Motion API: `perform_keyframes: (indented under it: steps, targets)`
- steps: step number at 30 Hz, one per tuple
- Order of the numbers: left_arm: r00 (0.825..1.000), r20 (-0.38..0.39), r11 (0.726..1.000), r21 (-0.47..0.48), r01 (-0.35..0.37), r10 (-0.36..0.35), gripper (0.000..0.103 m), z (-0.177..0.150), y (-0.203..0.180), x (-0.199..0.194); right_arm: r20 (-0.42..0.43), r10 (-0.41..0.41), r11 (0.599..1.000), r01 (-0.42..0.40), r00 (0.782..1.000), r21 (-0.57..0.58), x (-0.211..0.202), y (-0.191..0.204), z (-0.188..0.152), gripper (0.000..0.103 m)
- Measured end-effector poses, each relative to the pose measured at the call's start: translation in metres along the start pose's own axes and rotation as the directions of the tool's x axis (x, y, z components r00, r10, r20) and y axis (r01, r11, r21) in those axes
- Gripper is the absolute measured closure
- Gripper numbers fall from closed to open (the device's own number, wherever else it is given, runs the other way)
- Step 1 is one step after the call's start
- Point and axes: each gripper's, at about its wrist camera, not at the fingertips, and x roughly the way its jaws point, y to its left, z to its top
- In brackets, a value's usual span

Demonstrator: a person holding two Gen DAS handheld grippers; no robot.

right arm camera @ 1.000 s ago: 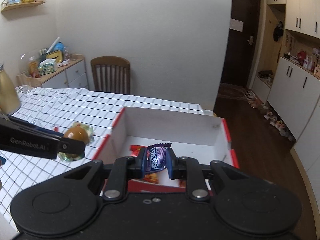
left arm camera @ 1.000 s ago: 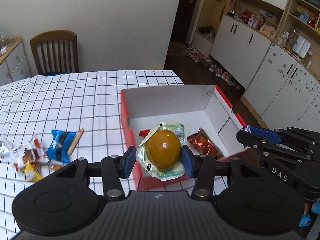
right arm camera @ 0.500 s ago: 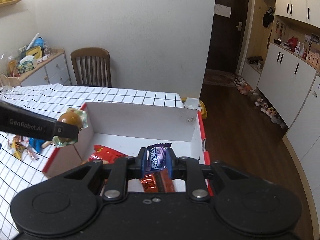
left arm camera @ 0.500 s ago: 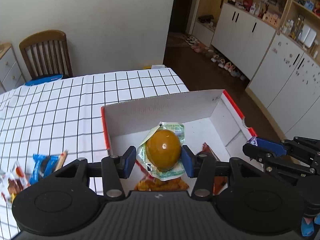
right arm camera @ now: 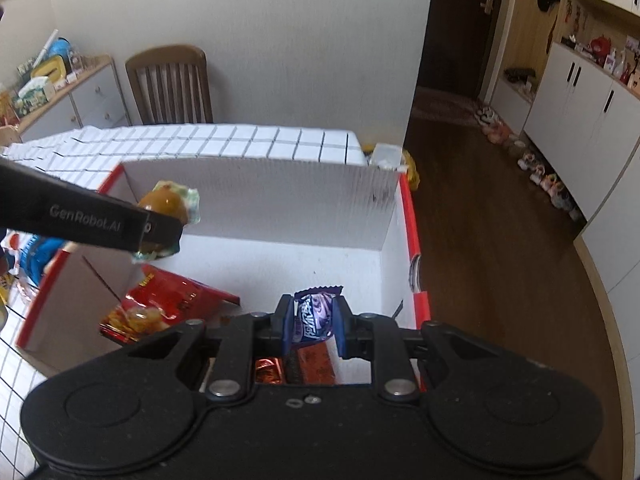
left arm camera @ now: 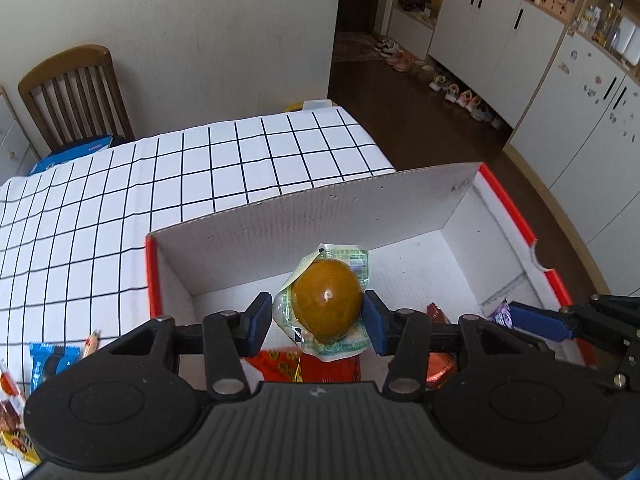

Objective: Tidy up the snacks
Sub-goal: 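Carry the purple candy and orange cake over the red shoebox with both grippers, then open both grippers to drop the candy and cake into the box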

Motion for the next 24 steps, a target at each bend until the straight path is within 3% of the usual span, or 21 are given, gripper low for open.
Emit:
perform_keyframes:
  steps: [14, 24]
  targets:
    - [0.993, -0.114, 0.999, 0.010, -0.038, 0.039, 0.055, 0.006, -0.004, 0.047, -0.088, 0.030, 0.999, -0.033, 0.996, -0.035, 0.023, 0.001, -0.008, 0.084]
    - [0.990, -0.134, 0.999, 0.018, -0.049, 0.051, 0.054, 0.003, -0.007, 0.051, -0.098, 0.039, 0.998, -0.043, 0.994, -0.039, 0.026, -0.001, -0.009, 0.078]
